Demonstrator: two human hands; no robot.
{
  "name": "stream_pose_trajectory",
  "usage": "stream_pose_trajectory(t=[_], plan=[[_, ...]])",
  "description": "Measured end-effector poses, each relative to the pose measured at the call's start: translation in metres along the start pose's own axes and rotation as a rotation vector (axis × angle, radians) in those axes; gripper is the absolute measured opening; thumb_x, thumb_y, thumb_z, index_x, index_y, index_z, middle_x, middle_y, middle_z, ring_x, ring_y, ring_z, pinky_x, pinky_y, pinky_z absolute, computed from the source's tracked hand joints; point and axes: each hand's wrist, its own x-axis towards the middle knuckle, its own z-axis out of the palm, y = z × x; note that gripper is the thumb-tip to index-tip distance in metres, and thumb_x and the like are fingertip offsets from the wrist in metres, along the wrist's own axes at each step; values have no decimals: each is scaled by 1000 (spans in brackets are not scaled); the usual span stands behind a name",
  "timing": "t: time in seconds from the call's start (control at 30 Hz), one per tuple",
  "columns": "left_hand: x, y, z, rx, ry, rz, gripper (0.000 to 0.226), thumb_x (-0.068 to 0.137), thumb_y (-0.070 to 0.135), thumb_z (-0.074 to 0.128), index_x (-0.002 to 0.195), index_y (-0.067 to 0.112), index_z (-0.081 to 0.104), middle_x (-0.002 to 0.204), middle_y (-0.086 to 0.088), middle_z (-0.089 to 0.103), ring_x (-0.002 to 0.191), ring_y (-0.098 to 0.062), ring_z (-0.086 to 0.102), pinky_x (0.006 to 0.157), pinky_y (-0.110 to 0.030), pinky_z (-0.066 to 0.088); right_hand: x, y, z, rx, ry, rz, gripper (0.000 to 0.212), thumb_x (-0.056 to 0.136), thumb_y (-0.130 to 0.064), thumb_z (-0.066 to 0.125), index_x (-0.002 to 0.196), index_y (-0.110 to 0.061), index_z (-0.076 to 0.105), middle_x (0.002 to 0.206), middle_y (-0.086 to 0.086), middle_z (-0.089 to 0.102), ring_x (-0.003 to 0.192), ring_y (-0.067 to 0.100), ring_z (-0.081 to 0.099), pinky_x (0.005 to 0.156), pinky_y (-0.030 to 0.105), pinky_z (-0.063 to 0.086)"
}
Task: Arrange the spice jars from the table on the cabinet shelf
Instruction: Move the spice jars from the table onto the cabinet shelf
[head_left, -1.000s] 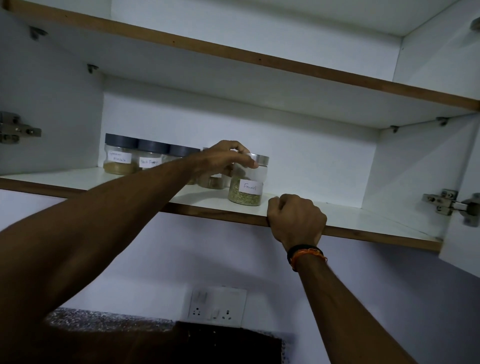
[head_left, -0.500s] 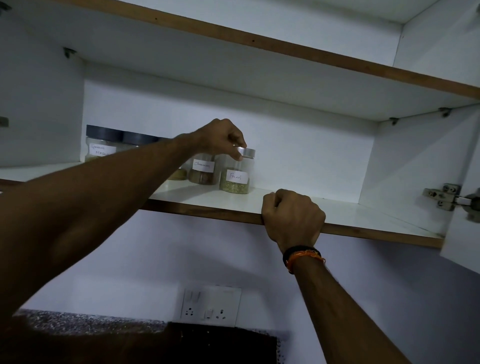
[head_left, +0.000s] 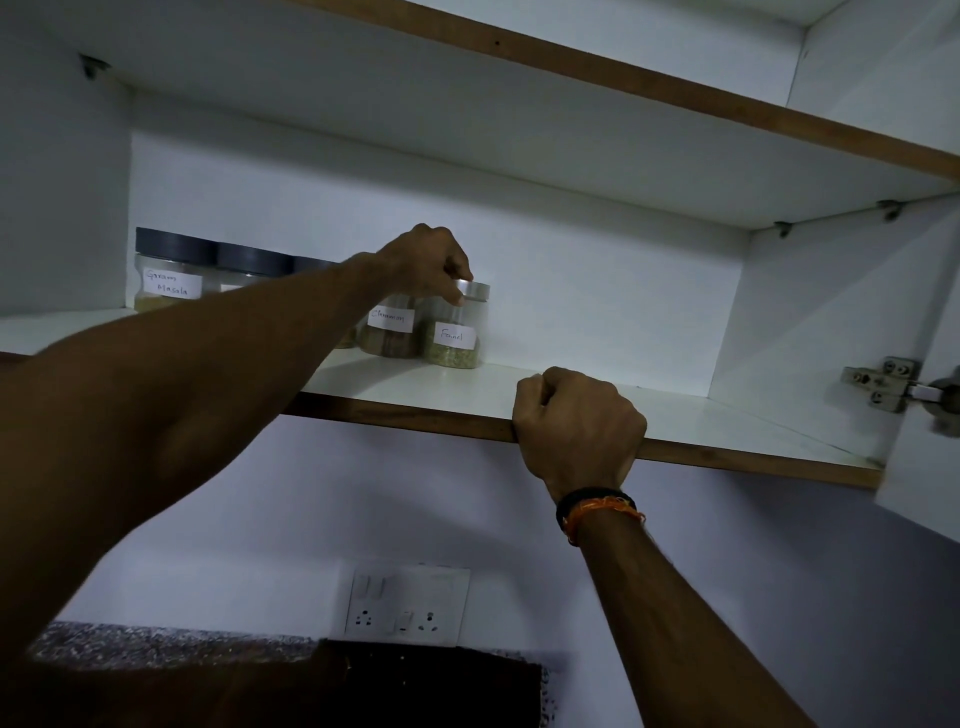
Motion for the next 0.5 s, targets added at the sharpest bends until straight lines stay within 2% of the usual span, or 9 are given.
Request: stream_pose_trajectory(t=[0.13,0.3,0.5], plan=[[3,-3,2,4,11,-16,37,83,20,79,116,5,74,115,-10,74,98,-21,66,86,-32,52,0,-1,-1,6,18,-5,43,87,-39,41,52,-16,54,46,-3,47,44,15,42,50,21,27],[3,-3,1,1,12,-33,39,82,22,81,117,7,74,116,-9,74,93,-15,61,85,-29,50,-1,-1,-2,20,20,-8,42,87,-37,42,51,-17,52,45,-3,46,44,15,42,50,22,31],[3,2,4,0,21,-34,40,82,21,80,119,5,73,117,-10,74,105,-23,67,90,-31,51,0,0,-1,27,4,-2,42,87,-38,41,54,-17,54,47,-3,49,46,15,45,51,22,33]])
